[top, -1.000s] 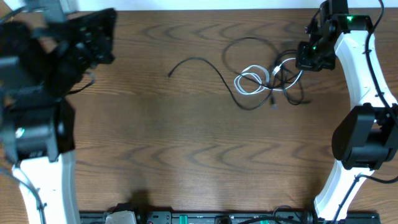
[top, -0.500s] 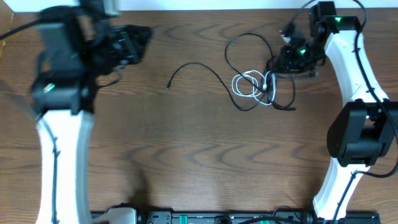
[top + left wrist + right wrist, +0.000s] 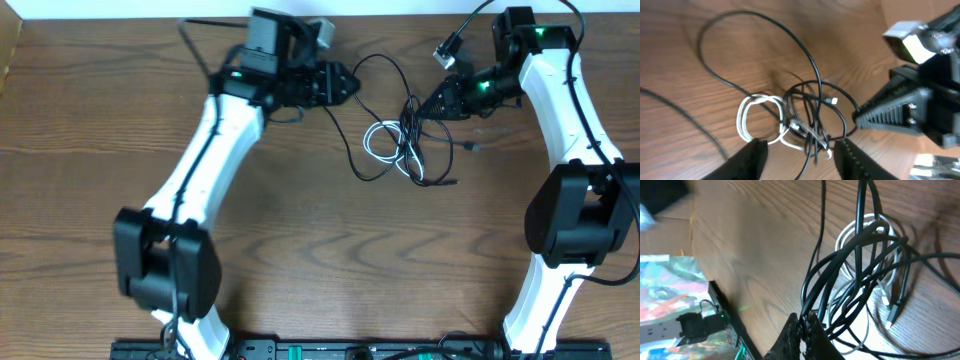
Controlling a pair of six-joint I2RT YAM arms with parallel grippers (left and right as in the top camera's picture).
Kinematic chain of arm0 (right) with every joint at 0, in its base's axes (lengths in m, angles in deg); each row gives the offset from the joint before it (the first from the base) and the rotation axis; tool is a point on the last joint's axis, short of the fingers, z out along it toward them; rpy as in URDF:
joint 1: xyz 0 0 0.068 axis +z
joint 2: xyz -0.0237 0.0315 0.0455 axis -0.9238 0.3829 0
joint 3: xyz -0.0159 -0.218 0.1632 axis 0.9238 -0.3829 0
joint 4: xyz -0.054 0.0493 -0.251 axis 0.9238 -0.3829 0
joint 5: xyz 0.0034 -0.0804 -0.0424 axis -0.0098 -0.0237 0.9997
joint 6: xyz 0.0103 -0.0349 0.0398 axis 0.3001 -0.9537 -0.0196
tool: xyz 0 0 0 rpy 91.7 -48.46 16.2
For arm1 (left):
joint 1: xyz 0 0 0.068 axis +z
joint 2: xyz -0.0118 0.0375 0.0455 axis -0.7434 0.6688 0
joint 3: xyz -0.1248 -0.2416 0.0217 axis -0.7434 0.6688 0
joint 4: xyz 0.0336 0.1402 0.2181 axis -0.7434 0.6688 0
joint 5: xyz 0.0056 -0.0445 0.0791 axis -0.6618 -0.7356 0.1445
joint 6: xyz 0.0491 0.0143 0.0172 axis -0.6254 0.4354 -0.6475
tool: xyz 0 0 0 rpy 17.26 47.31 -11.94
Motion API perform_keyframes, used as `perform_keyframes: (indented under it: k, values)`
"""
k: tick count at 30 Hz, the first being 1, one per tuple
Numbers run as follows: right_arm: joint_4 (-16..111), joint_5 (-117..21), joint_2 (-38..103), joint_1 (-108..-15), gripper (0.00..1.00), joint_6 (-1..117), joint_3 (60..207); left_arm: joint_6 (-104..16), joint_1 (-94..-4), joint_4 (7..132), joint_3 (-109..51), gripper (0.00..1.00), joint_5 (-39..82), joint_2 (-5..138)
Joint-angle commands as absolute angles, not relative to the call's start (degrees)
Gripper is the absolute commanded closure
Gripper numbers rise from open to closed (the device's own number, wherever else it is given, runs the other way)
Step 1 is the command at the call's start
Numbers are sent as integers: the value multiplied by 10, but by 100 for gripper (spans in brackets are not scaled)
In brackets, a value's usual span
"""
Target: Untangle cables
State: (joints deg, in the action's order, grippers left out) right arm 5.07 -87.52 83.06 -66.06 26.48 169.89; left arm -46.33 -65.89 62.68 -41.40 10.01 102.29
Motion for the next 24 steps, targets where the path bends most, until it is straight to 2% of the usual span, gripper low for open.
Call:
perform_keyframes:
  k: [1, 8, 24]
  values:
    - [50, -921, 833, -667, 99, 236, 1698, -431, -690, 591, -413, 46, 92, 1052]
    - [50, -902, 833, -668, 99, 243, 1698, -398, -728, 539, -413, 42, 95, 1098]
    - [50, -892, 833, -668, 99, 248, 1698, -380, -785, 531, -413, 43, 145, 1152]
